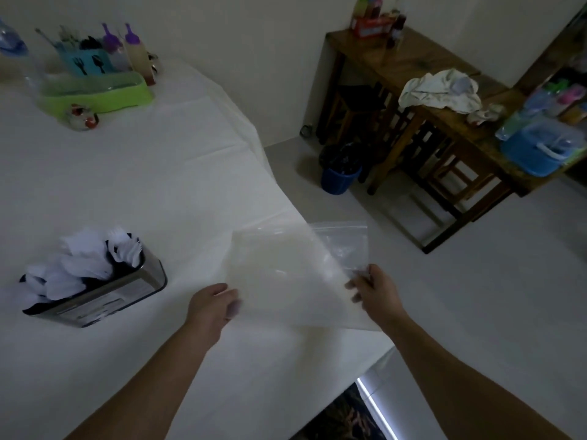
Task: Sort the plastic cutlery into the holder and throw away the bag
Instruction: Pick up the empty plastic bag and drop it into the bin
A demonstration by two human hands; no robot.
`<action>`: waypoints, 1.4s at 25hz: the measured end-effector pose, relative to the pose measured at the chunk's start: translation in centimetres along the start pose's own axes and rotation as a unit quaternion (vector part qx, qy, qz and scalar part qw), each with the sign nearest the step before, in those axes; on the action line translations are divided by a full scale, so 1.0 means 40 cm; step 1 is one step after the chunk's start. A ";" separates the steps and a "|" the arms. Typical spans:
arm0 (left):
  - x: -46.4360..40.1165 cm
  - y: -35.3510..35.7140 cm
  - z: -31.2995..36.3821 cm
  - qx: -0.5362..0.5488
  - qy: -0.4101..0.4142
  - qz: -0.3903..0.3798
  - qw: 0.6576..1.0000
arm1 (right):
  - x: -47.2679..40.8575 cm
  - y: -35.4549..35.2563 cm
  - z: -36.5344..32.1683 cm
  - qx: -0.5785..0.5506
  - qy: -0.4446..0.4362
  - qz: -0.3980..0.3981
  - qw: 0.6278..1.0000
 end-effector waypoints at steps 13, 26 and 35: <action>-0.031 0.488 0.008 -0.318 0.153 -0.078 0.933 | -0.157 -0.292 0.239 -0.015 0.091 0.107 0.990; -0.239 1.037 -0.284 -0.636 0.211 -0.045 0.741 | -0.512 -0.381 0.622 -0.091 0.166 0.074 0.979; -0.513 1.115 -0.539 -0.702 0.165 -0.016 0.693 | -0.719 -0.228 0.908 -0.089 0.189 0.050 0.977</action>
Point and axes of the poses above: each hand's wrist, its own x-axis away from the middle knuckle, its own y-axis out of the palm, z = x × y, the point moved 7 cm from there along -x, towards the middle knuckle, and after that the axes turned 8 degrees about x, right-handed, at the moved point
